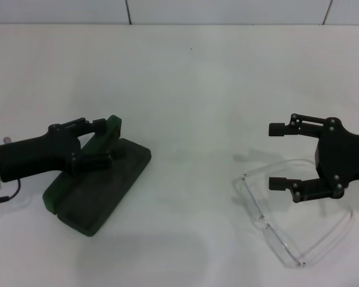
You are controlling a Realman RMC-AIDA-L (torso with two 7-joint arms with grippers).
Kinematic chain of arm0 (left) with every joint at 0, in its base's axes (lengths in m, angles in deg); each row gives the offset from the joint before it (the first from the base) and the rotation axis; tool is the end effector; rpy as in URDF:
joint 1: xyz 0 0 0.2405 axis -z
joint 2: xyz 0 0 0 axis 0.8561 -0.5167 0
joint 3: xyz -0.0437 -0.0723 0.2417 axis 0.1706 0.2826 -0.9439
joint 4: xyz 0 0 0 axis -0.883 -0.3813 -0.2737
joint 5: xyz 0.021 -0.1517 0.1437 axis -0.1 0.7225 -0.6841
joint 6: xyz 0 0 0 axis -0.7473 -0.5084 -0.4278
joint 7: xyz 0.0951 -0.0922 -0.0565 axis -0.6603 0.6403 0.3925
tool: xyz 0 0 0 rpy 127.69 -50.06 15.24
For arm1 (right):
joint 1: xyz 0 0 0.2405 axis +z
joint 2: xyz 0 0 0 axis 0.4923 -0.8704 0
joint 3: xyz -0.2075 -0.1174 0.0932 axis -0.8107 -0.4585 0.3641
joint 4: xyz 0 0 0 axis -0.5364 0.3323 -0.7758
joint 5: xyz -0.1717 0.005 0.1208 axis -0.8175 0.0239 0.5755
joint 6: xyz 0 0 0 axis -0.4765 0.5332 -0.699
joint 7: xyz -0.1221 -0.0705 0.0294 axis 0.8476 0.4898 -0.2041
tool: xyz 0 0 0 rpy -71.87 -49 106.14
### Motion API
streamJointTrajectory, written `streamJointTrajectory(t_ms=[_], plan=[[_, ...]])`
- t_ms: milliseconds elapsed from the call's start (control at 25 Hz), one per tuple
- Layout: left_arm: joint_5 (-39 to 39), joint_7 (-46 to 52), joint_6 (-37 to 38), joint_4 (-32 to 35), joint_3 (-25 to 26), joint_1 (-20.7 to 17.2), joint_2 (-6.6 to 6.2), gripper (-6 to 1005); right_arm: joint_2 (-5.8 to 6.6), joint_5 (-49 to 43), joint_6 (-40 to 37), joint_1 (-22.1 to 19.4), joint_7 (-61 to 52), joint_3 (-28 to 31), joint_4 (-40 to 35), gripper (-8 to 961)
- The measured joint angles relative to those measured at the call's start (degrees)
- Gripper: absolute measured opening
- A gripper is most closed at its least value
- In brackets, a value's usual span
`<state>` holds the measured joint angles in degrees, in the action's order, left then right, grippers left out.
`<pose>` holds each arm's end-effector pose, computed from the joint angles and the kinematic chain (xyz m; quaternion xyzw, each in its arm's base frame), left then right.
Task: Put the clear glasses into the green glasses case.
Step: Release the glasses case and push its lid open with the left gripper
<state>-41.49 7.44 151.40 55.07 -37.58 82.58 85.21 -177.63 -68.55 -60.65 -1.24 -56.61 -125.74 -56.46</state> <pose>-0.3110 0.3066 0.0059 -0.9151 -0.2631 -0.2625 0.1563 0.2519 0.3010 0.0138 -0.9437 -0.0150 0.3197 0.0831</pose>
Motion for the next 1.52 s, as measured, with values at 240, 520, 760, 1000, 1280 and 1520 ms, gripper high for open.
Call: streamJointTrajectory(t_ms=[240,520,760,1000,1280,1520], plan=[[-1.3,0.8,-1.6,2.1,1.3,-1.4,0.15,888,-0.01,0.0,0.1,0.1,0.0,0.0,0.0,873],[-4.8,0.7,4.0,9.7,6.2,-6.3,0.59,887,-0.12,0.0,0.3,0.5,0.0,0.0,0.0,872],[-9.4,1.0,10.6,11.5,13.5,-8.0,1.73,887,-0.28,0.0,0.4,0.7,0.1,0.0,-0.6,872],[-13.3,1.5,12.0,11.8,18.8,-8.8,2.58,886,-0.47,0.0,0.6,0.7,0.1,0.0,-0.8,872],[-23.5,22.9,11.8,32.5,31.1,-14.5,3.99,884,-0.96,0.0,1.7,1.0,-0.4,-0.2,-1.4,872],[-49.9,38.1,10.4,57.6,42.6,-17.2,14.08,882,-1.54,-0.1,2.0,1.4,-0.6,-0.5,-1.4,873]])
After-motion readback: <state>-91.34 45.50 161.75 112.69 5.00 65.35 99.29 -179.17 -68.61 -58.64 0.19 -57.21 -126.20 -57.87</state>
